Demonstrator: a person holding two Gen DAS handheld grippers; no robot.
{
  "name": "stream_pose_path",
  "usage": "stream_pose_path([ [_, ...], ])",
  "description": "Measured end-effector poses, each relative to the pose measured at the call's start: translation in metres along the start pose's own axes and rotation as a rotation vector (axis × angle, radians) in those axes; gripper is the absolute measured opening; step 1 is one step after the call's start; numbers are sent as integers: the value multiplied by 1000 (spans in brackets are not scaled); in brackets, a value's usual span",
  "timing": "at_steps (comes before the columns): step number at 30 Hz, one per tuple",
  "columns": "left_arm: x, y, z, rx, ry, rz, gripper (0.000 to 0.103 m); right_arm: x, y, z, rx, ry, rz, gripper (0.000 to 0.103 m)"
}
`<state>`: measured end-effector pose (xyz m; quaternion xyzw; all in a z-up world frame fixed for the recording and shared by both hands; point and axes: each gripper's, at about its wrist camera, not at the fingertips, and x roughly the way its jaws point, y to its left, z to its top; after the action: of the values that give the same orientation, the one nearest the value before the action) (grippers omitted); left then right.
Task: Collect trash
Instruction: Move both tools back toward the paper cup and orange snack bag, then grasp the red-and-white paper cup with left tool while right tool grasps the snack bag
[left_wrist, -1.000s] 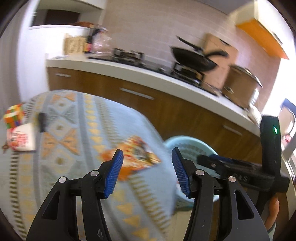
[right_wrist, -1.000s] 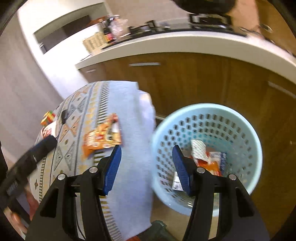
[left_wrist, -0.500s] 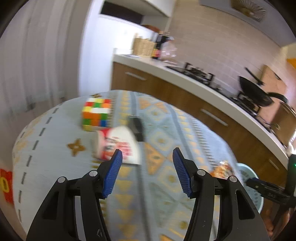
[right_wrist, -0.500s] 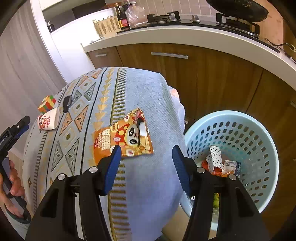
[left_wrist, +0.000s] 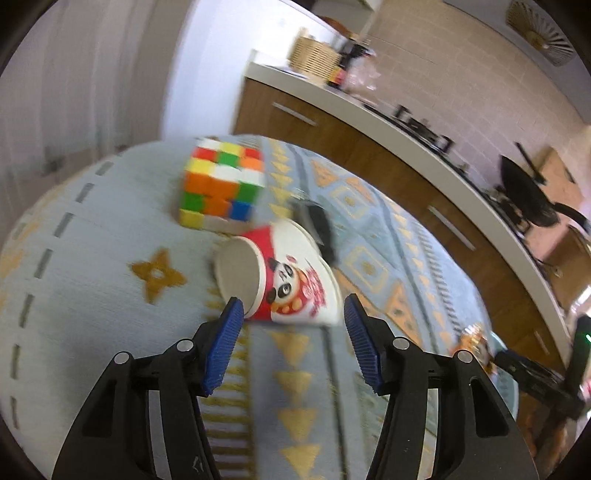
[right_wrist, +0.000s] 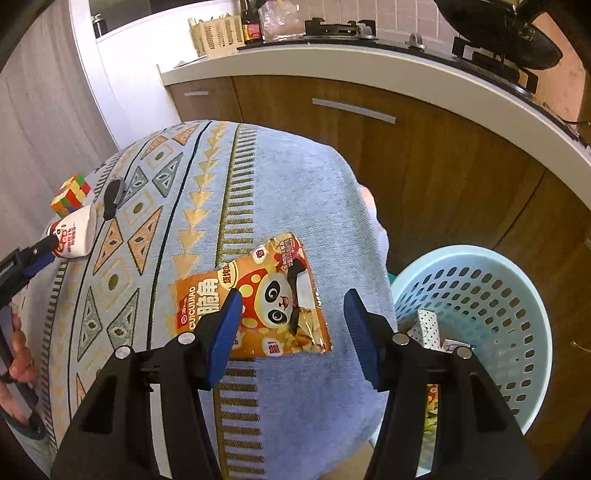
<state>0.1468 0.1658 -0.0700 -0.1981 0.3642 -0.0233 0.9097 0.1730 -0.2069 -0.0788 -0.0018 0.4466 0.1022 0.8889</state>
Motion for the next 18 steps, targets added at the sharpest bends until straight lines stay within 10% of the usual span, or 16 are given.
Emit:
stream_pose_path([
  [5,-4,-23,-15,52,53,-150,54,9,7,0,-7,15,1,53],
  [11,-25,-20,-13,28,-38,-43,59,8,9,0,-24,-6,-6,53],
  [13,-25,-15,-6,19,-66,21,75,7,6,1,-14,-14,1,53],
  [18,4,-8,5,4,2,54,76,5,2,2,-11,-35,26,53],
])
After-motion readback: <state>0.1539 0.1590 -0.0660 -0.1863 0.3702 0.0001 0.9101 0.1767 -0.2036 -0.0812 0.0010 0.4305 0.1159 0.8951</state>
